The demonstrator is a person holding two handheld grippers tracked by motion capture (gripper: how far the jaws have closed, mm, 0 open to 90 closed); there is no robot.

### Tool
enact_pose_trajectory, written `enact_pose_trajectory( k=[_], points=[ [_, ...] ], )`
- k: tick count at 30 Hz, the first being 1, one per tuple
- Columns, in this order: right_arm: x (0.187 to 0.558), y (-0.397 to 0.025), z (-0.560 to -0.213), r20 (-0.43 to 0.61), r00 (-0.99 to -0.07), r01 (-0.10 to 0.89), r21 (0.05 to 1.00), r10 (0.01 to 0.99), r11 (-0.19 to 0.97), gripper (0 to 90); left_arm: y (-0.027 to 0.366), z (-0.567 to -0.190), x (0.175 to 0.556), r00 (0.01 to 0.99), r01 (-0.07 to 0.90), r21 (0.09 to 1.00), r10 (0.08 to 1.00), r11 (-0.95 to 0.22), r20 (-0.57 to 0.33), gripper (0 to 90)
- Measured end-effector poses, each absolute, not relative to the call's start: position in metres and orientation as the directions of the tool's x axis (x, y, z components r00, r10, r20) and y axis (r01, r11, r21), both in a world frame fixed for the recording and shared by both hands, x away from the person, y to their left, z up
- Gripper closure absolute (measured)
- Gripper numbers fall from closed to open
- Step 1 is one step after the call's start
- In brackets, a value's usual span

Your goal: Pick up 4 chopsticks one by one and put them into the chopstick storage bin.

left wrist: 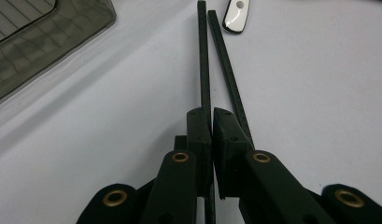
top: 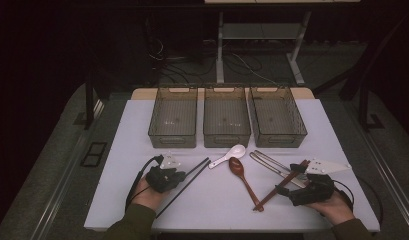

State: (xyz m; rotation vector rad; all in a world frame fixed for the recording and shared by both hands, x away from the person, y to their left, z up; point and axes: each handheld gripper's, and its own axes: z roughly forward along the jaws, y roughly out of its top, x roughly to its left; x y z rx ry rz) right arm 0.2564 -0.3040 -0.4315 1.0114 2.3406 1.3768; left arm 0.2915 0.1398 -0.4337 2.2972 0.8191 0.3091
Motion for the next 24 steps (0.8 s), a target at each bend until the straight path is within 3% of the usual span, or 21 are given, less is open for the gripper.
enact_pose_trajectory(
  k=[24],
  points=[
    [0.257, -0.305, -0.432, 0.134, -0.731, 0.441, 0.842, 0.67, 0.312, 2.8, 0.142, -0.395, 0.301, 0.81, 0.429, 0.718, 0.585, -0.549, -0.037, 85.1]
  ],
)
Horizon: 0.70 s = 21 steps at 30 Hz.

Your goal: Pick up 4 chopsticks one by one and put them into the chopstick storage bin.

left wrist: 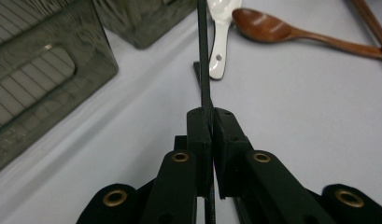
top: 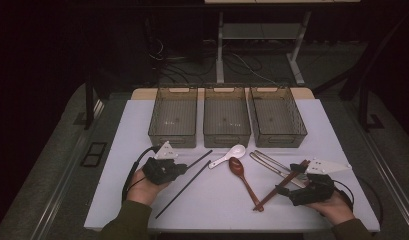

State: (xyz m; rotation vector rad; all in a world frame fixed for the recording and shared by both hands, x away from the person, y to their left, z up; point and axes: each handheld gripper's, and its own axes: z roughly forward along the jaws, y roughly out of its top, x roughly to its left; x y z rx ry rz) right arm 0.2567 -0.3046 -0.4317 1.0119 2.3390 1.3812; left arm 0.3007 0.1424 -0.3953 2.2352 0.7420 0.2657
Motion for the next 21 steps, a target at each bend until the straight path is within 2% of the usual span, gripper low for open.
enact_pose_trajectory(
  k=[21],
  points=[
    [0.257, -0.307, -0.432, 0.143, -0.722, 0.447, 0.843, 0.677, 0.299, 2.8, 0.146, -0.363, 0.327, 0.79, 0.402, 0.775, 0.613, -0.488, -0.024, 85.1]
  ],
)
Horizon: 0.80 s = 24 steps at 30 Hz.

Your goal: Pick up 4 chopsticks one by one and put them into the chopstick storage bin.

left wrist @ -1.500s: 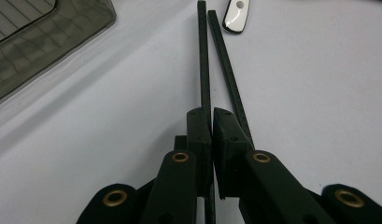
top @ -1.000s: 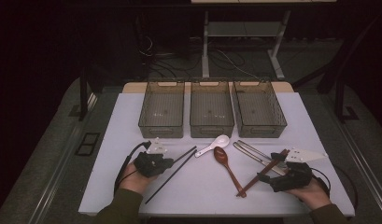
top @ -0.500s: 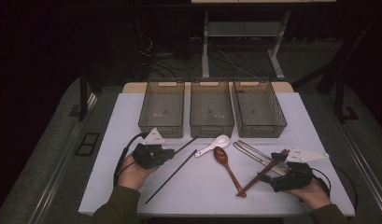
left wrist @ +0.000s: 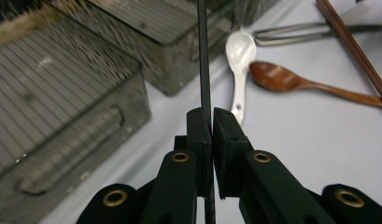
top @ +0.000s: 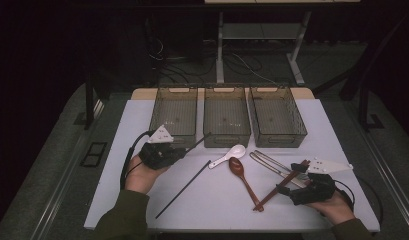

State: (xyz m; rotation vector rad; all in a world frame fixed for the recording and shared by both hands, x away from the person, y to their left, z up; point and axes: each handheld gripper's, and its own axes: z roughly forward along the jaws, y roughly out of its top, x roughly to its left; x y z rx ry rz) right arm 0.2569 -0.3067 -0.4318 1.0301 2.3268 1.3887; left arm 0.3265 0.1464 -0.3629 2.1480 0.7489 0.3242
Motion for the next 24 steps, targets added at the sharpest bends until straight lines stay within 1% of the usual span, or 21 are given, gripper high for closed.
enact_pose_trajectory(
  k=[10, 24],
  points=[
    [0.256, -0.307, -0.431, 0.157, -0.719, 0.452, 0.845, 0.677, 0.285, 2.8, 0.142, -0.346, 0.352, 0.771, 0.392, 0.792, 0.637, -0.467, -0.006, 85.0],
    [0.255, -0.305, -0.432, 0.16, -0.726, 0.448, 0.848, 0.669, 0.284, 2.8, 0.143, -0.337, 0.389, 0.733, 0.409, 0.805, 0.68, -0.429, -0.01, 85.0]
  ],
)
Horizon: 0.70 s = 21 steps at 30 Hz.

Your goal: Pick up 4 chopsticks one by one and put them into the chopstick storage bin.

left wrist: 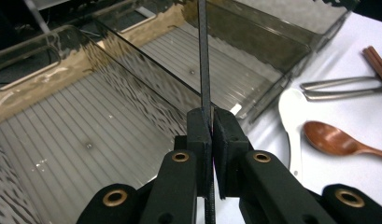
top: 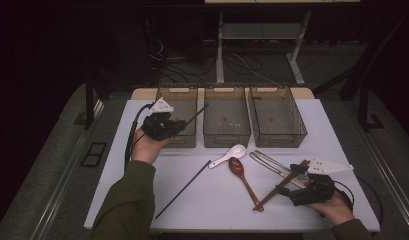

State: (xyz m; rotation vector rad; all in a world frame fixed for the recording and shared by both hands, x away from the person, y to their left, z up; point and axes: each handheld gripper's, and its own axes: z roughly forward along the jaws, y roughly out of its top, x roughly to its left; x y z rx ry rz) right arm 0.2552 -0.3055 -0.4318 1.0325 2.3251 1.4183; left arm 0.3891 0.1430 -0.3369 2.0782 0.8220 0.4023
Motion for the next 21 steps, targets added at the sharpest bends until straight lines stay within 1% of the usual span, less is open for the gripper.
enact_pose_trajectory(
  k=[3, 10, 14, 15, 17, 21],
  points=[
    [0.255, -0.305, -0.432, 0.159, -0.725, 0.448, 0.848, 0.67, 0.284, 2.8, 0.142, -0.332, 0.396, 0.729, 0.409, 0.81, 0.684, -0.421, -0.013, 85.0],
    [0.254, -0.306, -0.431, 0.159, -0.726, 0.442, 0.853, 0.669, 0.278, 2.8, 0.139, -0.316, 0.414, 0.724, 0.374, 0.812, 0.688, -0.448, 0.046, 84.9],
    [0.253, -0.306, -0.43, 0.164, -0.726, 0.446, 0.851, 0.668, 0.276, 2.8, 0.141, -0.311, 0.426, 0.719, 0.363, 0.826, 0.693, -0.431, 0.046, 84.9],
    [0.253, -0.306, -0.43, 0.163, -0.727, 0.444, 0.853, 0.668, 0.276, 2.8, 0.14, -0.312, 0.428, 0.707, 0.368, 0.84, 0.707, -0.4, 0.027, 85.0],
    [0.253, -0.306, -0.43, 0.169, -0.725, 0.447, 0.853, 0.668, 0.27, 2.8, 0.141, -0.313, 0.434, 0.701, 0.371, 0.843, 0.713, -0.389, 0.021, 85.0],
    [0.253, -0.307, -0.43, 0.17, -0.727, 0.446, 0.853, 0.665, 0.27, 2.8, 0.145, -0.316, 0.445, 0.693, 0.38, 0.833, 0.72, -0.402, 0.031, 85.0]
  ],
)
